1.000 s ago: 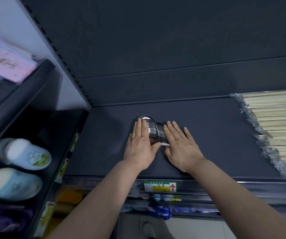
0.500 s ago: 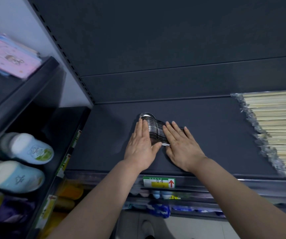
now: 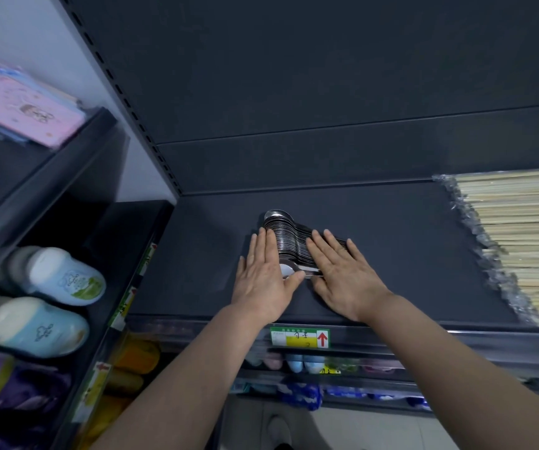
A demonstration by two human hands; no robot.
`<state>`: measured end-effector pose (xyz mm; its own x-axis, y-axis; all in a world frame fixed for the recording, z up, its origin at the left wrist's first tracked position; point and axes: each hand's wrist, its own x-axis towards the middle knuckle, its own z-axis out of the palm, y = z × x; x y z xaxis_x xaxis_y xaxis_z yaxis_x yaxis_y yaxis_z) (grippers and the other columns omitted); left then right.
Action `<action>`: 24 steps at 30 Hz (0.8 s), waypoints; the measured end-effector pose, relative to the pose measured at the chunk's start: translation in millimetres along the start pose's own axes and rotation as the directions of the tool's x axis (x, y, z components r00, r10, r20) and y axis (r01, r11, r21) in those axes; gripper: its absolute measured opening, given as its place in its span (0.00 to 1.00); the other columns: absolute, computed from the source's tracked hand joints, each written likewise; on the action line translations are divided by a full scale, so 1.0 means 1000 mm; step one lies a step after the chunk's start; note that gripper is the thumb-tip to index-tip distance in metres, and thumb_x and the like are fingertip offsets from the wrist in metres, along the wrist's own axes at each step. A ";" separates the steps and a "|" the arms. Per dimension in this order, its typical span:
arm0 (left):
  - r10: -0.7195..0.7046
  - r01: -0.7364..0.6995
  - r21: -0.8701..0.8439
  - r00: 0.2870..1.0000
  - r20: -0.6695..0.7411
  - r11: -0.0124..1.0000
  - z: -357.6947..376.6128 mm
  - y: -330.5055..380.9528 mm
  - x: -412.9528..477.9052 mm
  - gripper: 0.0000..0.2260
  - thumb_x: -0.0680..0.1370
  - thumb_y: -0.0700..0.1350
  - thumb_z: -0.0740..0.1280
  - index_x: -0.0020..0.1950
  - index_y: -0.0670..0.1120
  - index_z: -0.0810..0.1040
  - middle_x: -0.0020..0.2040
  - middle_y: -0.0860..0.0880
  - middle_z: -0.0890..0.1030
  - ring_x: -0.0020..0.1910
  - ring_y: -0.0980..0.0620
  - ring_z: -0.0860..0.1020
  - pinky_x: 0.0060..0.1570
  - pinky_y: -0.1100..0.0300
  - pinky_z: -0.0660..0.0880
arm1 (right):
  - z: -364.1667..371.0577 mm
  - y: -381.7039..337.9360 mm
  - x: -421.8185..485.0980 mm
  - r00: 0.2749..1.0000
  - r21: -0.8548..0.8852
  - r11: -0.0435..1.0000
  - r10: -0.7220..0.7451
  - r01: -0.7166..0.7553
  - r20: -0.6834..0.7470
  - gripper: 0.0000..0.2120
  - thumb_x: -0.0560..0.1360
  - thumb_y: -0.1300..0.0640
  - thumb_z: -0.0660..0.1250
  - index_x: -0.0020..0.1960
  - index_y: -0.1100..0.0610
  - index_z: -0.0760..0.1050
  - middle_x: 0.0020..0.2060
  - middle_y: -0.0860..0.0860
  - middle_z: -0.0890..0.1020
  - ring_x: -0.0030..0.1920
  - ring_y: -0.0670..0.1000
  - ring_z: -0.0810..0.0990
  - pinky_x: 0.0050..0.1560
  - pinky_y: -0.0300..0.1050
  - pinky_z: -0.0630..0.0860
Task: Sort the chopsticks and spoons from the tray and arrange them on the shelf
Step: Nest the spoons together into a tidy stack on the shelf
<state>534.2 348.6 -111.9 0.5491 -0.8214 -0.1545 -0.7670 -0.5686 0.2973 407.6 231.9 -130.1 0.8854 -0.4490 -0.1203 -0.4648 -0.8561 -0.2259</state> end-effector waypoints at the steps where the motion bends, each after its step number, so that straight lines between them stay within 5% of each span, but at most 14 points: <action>1: -0.002 0.002 0.003 1.000 0.003 1.000 0.000 0.000 -0.002 0.40 0.79 0.64 0.54 0.78 0.46 0.33 0.78 0.50 0.34 0.77 0.54 0.34 0.77 0.50 0.42 | 0.001 0.001 0.000 1.000 -0.004 1.000 -0.004 0.004 0.000 0.33 0.78 0.40 0.40 0.78 0.52 0.35 0.76 0.47 0.36 0.74 0.46 0.31 0.75 0.51 0.33; 4: -0.009 0.009 -0.005 1.000 0.008 1.000 0.001 0.001 -0.005 0.41 0.79 0.65 0.54 0.78 0.46 0.33 0.78 0.51 0.34 0.76 0.55 0.34 0.77 0.49 0.42 | 0.002 0.002 -0.001 1.000 -0.012 1.000 -0.020 0.020 0.003 0.39 0.69 0.36 0.28 0.77 0.50 0.35 0.76 0.45 0.36 0.73 0.45 0.30 0.74 0.51 0.33; 15: -0.016 0.016 -0.020 1.000 0.022 1.000 0.000 0.001 -0.010 0.37 0.81 0.61 0.53 0.78 0.46 0.34 0.78 0.51 0.34 0.76 0.54 0.33 0.76 0.45 0.42 | 0.002 -0.001 -0.005 1.000 0.002 1.000 -0.018 0.018 0.007 0.42 0.68 0.31 0.26 0.77 0.50 0.35 0.76 0.44 0.36 0.74 0.45 0.30 0.74 0.51 0.32; 20: -0.023 0.024 -0.017 0.999 0.030 1.000 0.001 0.002 -0.014 0.40 0.80 0.62 0.56 0.78 0.46 0.34 0.79 0.51 0.34 0.76 0.53 0.33 0.76 0.44 0.42 | 0.003 -0.001 -0.007 0.999 0.010 0.999 -0.036 0.036 0.000 0.41 0.68 0.33 0.28 0.78 0.50 0.36 0.76 0.45 0.36 0.73 0.45 0.30 0.74 0.51 0.32; 24: -0.025 0.025 -0.024 1.000 0.017 0.999 0.001 0.003 -0.017 0.40 0.80 0.61 0.58 0.78 0.46 0.35 0.79 0.50 0.37 0.77 0.53 0.34 0.76 0.43 0.43 | 0.000 -0.002 -0.011 0.999 0.006 1.000 -0.023 0.023 0.024 0.32 0.79 0.39 0.42 0.77 0.50 0.35 0.76 0.46 0.36 0.74 0.46 0.31 0.74 0.52 0.32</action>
<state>522.6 361.0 -109.6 0.5622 -0.8077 -0.1776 -0.7448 -0.5878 0.3157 398.9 239.1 -128.5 0.8956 -0.4228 -0.1382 -0.4443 -0.8648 -0.2340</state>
